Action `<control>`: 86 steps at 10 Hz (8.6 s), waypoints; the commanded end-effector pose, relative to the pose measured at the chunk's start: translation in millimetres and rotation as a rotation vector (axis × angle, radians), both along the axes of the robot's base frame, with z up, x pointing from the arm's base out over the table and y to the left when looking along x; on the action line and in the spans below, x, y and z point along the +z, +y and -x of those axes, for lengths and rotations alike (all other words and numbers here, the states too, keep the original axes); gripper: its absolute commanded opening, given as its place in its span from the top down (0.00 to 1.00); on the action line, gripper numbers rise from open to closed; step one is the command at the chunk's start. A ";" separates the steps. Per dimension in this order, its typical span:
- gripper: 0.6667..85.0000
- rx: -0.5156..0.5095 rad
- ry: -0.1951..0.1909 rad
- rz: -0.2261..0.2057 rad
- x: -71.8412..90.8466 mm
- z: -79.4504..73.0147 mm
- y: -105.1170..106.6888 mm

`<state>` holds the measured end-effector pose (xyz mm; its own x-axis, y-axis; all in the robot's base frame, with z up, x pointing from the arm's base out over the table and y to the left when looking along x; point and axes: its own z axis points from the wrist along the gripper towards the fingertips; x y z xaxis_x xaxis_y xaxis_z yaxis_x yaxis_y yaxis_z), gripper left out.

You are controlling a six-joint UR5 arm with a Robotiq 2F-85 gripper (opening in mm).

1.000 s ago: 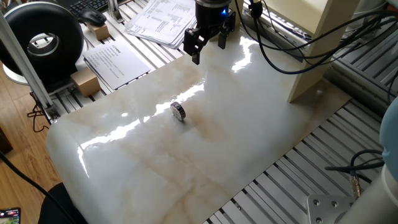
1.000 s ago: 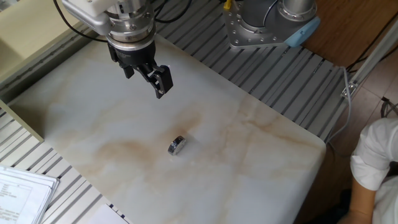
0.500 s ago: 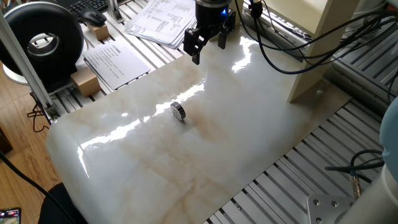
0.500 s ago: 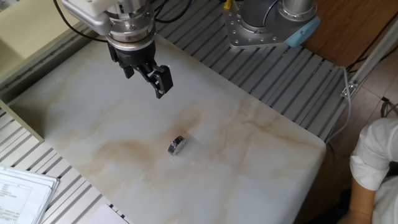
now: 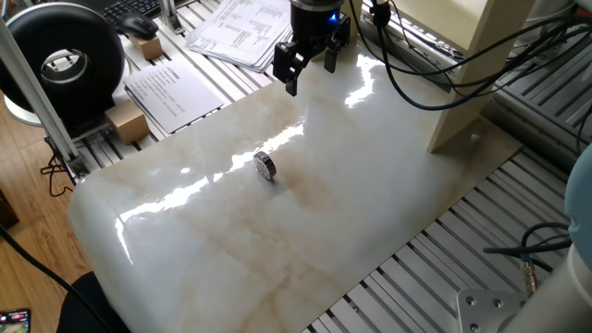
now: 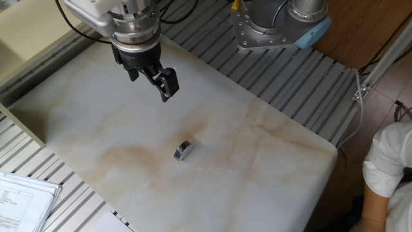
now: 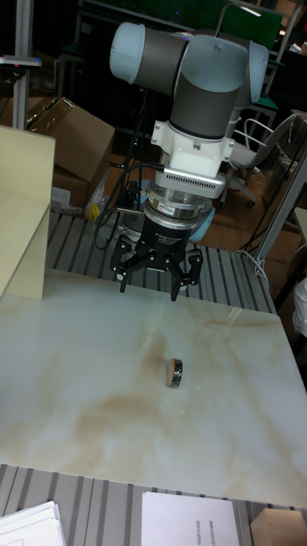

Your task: Put the object on the shelf

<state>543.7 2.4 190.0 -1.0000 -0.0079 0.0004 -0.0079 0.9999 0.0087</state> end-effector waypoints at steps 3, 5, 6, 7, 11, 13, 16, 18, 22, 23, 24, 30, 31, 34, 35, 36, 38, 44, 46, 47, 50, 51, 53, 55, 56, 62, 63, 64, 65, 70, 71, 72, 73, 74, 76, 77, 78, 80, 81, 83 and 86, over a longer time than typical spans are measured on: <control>0.82 0.005 0.033 -0.109 2.1 8.9 30.1; 0.82 0.046 0.046 -0.151 3.8 12.9 40.7; 0.82 0.043 0.046 -0.159 4.1 12.9 42.7; 0.82 0.032 0.045 -0.156 3.9 12.5 41.9; 0.70 -0.051 0.039 -0.126 -33.7 4.7 74.1; 0.35 -0.006 0.046 -0.099 -28.4 5.2 60.3; 0.24 -0.001 0.052 -0.112 -27.9 6.8 63.4; 0.24 -0.029 0.021 -0.095 -60.0 -7.3 82.1; 0.26 0.022 0.059 -0.089 -53.5 2.3 88.5; 0.26 0.062 0.080 -0.113 -52.5 8.3 94.0; 0.26 0.084 0.084 -0.094 -52.9 9.6 88.9; 0.25 0.057 -0.005 -0.072 -123.4 -38.4 106.7; 0.24 0.062 -0.001 -0.069 -123.5 -37.2 105.9; 0.23 0.055 -0.026 -0.044 -139.1 -34.8 96.5; 0.23 0.069 -0.046 -0.037 -145.8 -32.4 90.3; 0.23 0.068 -0.048 -0.051 -149.2 -27.9 91.4; 0.26 0.069 -0.071 0.001 -153.3 -22.6 86.2; 0.37 0.026 -0.094 -0.005 -161.2 -23.1 108.6; 0.99 0.068 -0.133 0.008 -155.2 -24.4 98.6; 0.99 0.087 -0.136 0.014 -150.7 -24.1 94.4; 0.99 0.201 -0.119 0.063 -105.6 -22.2 78.6; 0.99 0.232 -0.102 0.070 -84.5 -20.2 75.5; 0.99 0.222 -0.117 0.002 -77.2 -26.1 92.8; 0.99 0.170 -0.149 0.010 -76.1 -34.5 90.8; 0.99 0.182 -0.152 0.009 -76.0 -35.3 91.2; 0.99 0.271 -0.082 -0.009 15.6 6.1 28.2; 0.99 0.263 -0.108 0.017 16.2 -1.4 22.3; 0.99 0.267 -0.139 0.043 17.3 -10.1 16.8; 0.99 0.286 -0.137 0.075 18.4 -6.3 5.0; 0.99 0.339 -0.095 0.012 93.6 19.1 -50.3; 0.99 0.325 -0.108 0.036 94.1 14.8 -56.2; 0.99 0.334 -0.113 0.069 94.6 12.0 -64.1; 0.99 0.372 -0.109 0.083 95.6 9.5 -77.9; 0.99 0.403 -0.092 0.075 104.7 13.8 -95.7; 0.99 0.448 -0.080 0.080 120.2 21.3 -132.9; 0.99 0.452 -0.107 0.078 115.5 25.6 -133.8; 0.99 0.392 -0.114 0.035 115.2 26.3 -123.5; 0.99 0.299 -0.138 0.066 116.3 19.0 -131.7; 0.99 0.233 -0.145 0.075 114.7 18.2 -119.3; 0.99 0.271 -0.122 0.086 121.3 18.6 -136.3; 0.99 0.343 -0.107 0.086 130.9 15.7 -173.0</control>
<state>525.1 -147.8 312.8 -0.9452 -0.3143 -0.0886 -0.3057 0.9470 -0.0983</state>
